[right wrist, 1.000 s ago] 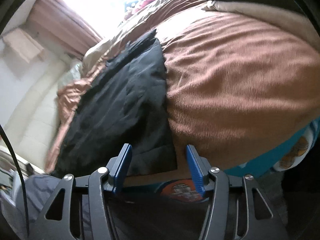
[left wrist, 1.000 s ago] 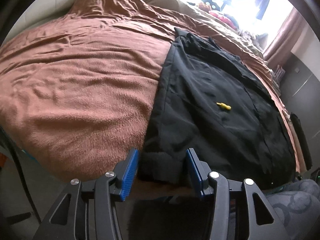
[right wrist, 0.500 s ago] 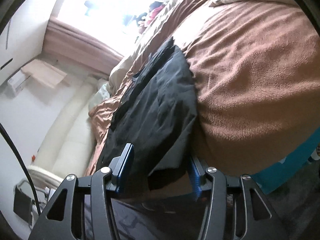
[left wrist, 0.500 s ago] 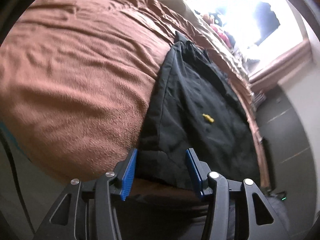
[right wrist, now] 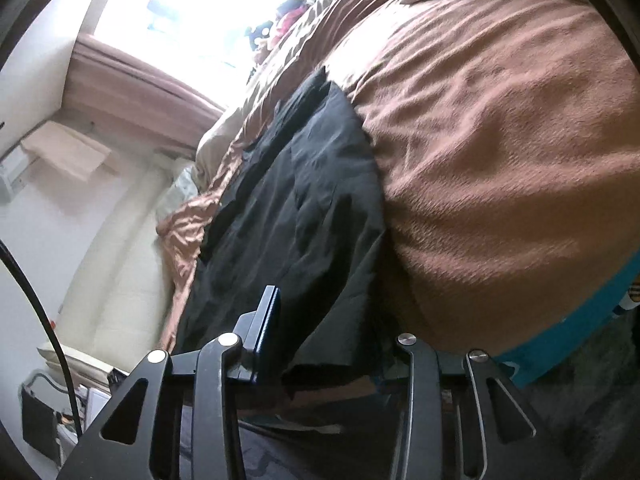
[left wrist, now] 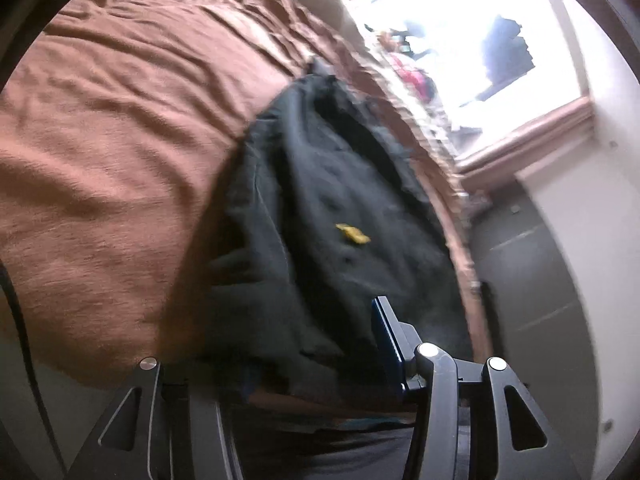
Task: Fold large clothes
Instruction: 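Lower both tools to the jacket's hem and close them on it, then lift the hem with both tools and fold it over toward the collar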
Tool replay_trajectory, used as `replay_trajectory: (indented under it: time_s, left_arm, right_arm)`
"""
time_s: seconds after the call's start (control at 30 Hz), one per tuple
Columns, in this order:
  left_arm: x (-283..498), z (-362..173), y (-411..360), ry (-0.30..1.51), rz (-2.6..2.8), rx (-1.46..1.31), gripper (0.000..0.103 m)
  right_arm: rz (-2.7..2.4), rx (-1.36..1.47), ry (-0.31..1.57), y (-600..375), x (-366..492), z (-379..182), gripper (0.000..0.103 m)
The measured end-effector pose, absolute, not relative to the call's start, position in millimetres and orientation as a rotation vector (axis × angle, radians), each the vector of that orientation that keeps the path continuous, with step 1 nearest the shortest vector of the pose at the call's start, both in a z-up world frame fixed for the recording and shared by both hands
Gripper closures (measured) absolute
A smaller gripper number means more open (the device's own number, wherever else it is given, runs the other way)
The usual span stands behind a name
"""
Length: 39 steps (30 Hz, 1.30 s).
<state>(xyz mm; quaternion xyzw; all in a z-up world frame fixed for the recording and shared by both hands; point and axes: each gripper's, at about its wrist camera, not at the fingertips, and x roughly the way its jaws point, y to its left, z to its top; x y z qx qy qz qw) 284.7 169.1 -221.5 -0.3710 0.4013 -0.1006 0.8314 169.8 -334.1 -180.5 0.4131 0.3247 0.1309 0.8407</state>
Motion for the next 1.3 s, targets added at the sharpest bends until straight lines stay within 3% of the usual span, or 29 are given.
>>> replay_trajectory:
  time_s: [0.07, 0.13, 0.37, 0.47, 0.87, 1.3]
  left_arm:
    - [281.2, -226.4, 175.4, 0.862, -0.13, -0.776, 0.063]
    - [278.6, -227.4, 183.1, 0.831, -0.112, -0.809, 0.065]
    - [283.9, -232.3, 196.7, 0.827, -0.023, -0.853, 0.092]
    - [279.8, -222.7, 195.1, 0.811, -0.01, -0.826, 0.098]
    - [254.3, -132.9, 193.8, 0.627, -0.073, -0.82, 0.101]
    - [169.0, -36.4, 192.6, 0.461, -0.133, -0.8, 0.101]
  right_arm:
    - [0.254, 0.844, 0.686, -329.8, 173.7, -175.3, 0.067]
    - [0.234, 0.844, 0.68, -331.5, 178.9, -172.1, 0.068]
    - [0.159, 0.869, 0.672, -328.8, 183.3, -160.0, 0.1]
    - [0.152, 0.872, 0.65, -327.7, 175.1, -146.8, 0.103]
    - [0.212, 0.857, 0.482, -334.9, 115.4, -65.8, 0.103]
    - [0.281, 0.804, 0.364, -338.4, 14.9, -4.3, 0.103]
